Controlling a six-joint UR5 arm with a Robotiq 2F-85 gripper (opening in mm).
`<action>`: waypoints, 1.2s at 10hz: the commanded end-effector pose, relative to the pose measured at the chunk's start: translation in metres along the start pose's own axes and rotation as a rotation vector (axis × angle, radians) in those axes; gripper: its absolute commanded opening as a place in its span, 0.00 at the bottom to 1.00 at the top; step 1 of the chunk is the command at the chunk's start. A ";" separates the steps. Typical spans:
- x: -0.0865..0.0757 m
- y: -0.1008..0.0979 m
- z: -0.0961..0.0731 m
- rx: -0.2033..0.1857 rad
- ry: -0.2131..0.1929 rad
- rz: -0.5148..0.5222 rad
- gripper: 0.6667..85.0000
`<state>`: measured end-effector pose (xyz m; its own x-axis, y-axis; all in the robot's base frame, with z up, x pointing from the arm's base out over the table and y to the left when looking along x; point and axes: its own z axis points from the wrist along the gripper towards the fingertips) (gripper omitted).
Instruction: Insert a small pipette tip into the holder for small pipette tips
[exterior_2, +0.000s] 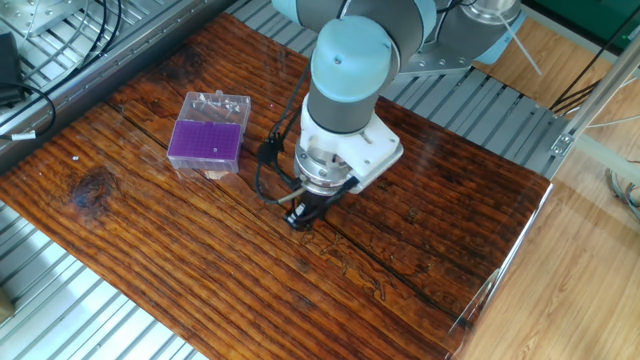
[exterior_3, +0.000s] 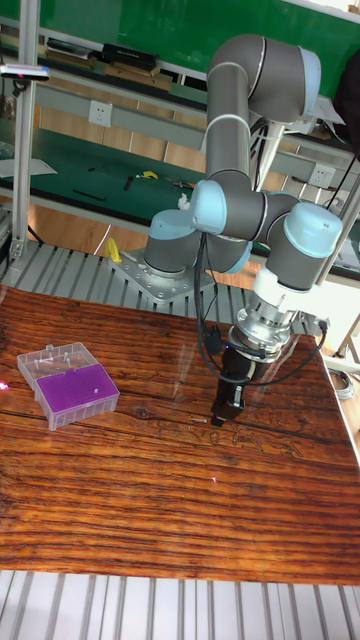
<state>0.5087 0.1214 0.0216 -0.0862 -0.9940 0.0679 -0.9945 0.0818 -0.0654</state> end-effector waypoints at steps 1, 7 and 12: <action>0.008 -0.001 0.004 -0.001 0.020 -0.016 0.33; 0.000 -0.011 0.005 0.039 -0.020 -0.106 0.37; 0.022 0.012 0.005 -0.012 -0.084 -0.181 0.39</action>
<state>0.5055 0.1116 0.0182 0.0686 -0.9974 0.0228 -0.9955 -0.0699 -0.0641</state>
